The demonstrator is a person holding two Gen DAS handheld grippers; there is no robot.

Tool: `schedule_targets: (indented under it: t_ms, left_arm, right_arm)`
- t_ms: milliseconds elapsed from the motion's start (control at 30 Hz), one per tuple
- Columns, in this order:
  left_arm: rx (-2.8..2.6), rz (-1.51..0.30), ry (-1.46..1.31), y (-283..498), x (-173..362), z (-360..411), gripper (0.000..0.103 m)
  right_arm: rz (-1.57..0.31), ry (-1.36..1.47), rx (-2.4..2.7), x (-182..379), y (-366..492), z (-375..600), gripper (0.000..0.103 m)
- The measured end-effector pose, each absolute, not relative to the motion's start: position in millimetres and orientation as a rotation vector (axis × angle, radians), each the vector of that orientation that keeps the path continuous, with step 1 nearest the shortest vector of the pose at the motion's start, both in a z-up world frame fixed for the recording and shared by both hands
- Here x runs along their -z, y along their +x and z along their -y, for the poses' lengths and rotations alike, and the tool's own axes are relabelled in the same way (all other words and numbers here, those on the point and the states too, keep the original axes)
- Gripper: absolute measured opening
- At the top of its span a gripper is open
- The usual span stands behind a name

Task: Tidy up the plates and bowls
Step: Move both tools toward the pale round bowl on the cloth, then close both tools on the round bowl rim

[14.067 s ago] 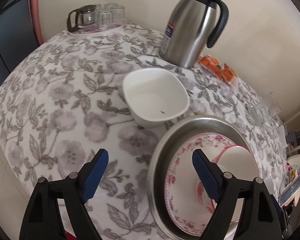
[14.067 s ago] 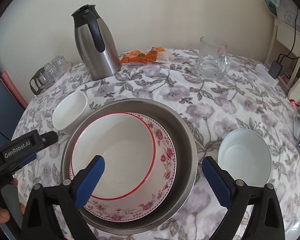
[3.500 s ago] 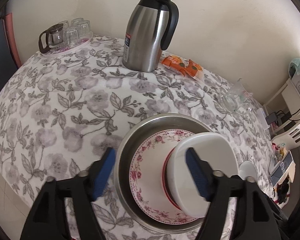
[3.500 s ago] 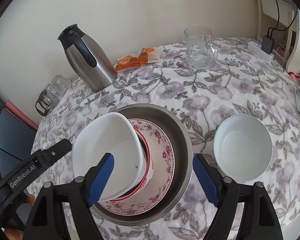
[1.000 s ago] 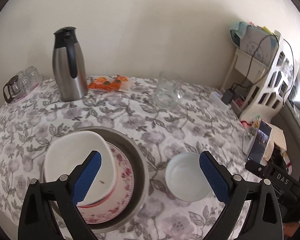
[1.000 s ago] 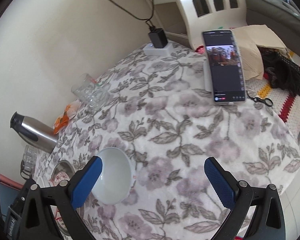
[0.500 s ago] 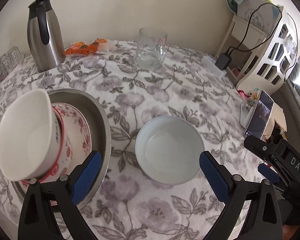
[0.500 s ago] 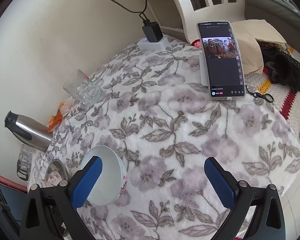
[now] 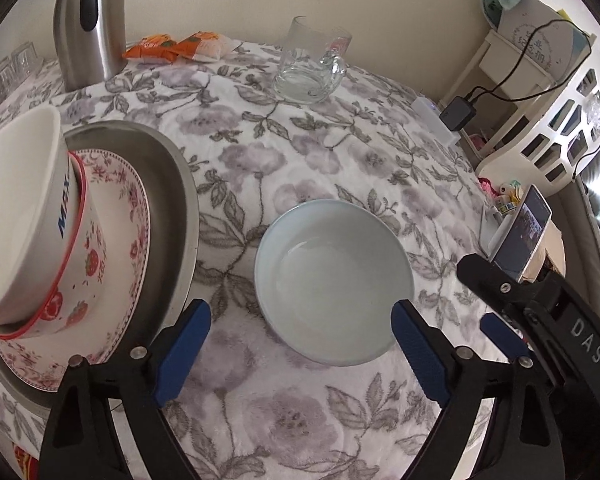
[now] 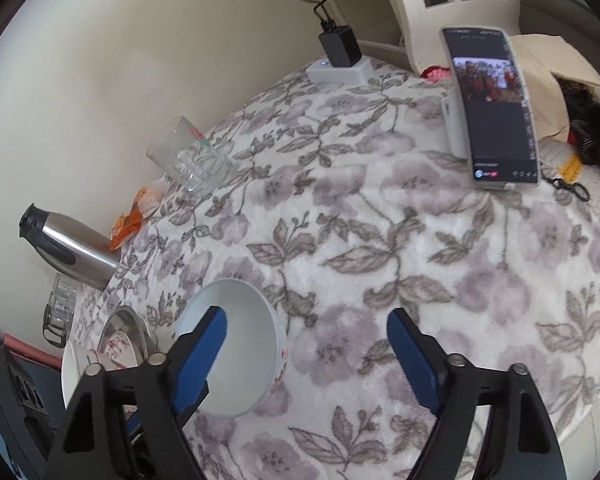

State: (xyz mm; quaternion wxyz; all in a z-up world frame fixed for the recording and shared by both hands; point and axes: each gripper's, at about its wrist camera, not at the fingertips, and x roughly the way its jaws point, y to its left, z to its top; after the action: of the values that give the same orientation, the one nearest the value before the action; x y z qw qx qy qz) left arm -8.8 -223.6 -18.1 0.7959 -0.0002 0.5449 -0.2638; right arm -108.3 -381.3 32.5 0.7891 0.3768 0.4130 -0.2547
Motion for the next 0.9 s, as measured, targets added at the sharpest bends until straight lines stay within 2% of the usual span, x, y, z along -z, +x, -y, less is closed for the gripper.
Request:
schedule_targets:
  t_ms: [67,133,167,267,367,467,533,667,900]
  left_arm:
    - [0.56,-1.174,-0.009,-7,20,223,0.092]
    - [0.557,-1.175,-0.012,-7,22,222,0.08]
    - [0.557,-1.18,-0.017,-6,23,222,0.07]
    - [0.543,-1.195,-0.024,-4,28,220,0.066]
    - [0.538,-1.206,-0.036,-2,33,220,0.053]
    - [0.539,-1.215,-0.038,-1,37,221,0.049]
    - [0.54,-1.221,-0.034,-1,40,223,0.043]
    - [0.544,-1.236,-0.018,-1,48,227,0.033]
    - [0.537,-1.261,-0.008,2,61,232,0.029]
  right_arm:
    - [-0.903,0.802,0.538,-29,-104,378,0.073]
    - [-0.908,0.798,0.528,-26,-100,375,0.064]
    - [-0.912,0.796,0.523,-25,-99,374,0.062]
    - [-0.927,0.789,0.508,-20,-95,371,0.054]
    - [-0.94,0.782,0.496,-15,-92,370,0.051]
    - [-0.966,0.771,0.48,-7,-87,367,0.047]
    - [-0.98,0.769,0.469,-2,-84,365,0.042]
    - [-0.998,0.757,0.455,4,-80,362,0.038]
    - [-1.017,0.782,0.439,17,-77,361,0.034]
